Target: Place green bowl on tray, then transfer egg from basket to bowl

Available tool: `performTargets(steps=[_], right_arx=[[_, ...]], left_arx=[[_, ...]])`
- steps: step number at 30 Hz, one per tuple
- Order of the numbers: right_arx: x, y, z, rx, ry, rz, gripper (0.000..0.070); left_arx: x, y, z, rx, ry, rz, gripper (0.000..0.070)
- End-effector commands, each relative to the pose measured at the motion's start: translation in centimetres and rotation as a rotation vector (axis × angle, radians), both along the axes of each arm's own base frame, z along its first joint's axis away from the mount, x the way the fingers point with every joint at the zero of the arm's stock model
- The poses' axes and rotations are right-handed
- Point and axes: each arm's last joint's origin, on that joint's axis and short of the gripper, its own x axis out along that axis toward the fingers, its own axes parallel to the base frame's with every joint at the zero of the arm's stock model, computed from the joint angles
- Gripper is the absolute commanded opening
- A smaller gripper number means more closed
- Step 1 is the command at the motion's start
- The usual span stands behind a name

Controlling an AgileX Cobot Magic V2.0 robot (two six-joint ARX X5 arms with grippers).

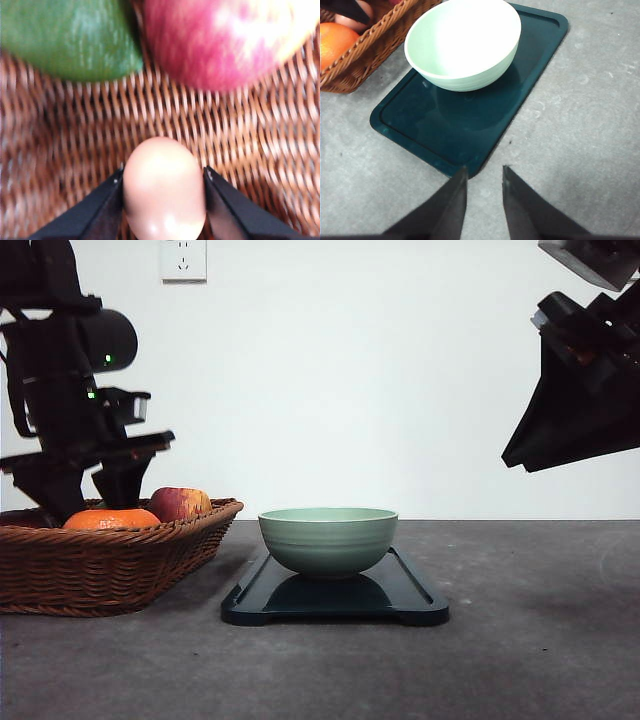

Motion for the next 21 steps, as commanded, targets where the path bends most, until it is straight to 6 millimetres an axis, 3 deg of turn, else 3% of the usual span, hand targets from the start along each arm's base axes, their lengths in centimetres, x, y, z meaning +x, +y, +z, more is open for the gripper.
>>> performTargets(steps=[1, 8, 11, 14, 21], right_arx=[[0.1, 0.2, 0.3, 0.003, -0.013, 0.003, 0.0136], [0.1, 0.2, 0.3, 0.003, -0.013, 0.003, 0.0136], [0.1, 0.2, 0.3, 0.003, -0.013, 0.003, 0.0136], [0.1, 0.2, 0.3, 0.003, -0.012, 0.003, 0.0136], [0.1, 0.2, 0.3, 0.003, -0.012, 0.003, 0.0136]], left_arx=[[0.1, -0.1, 2.4, -0.013, -0.079, -0.006, 0.0227], [-1.4, -0.4, 7.1, -0.058, -0.226, -0.041, 0.0227], [-1.7, -1.2, 8.6, -0.166, -0.276, -0.096, 0.0227], [-1.9, -2.7, 9.4, -0.285, -0.295, -0.162, 0.0227], [-2.7, -7.7, 9.8, -0.301, -0.393, -0.326, 0.0228]])
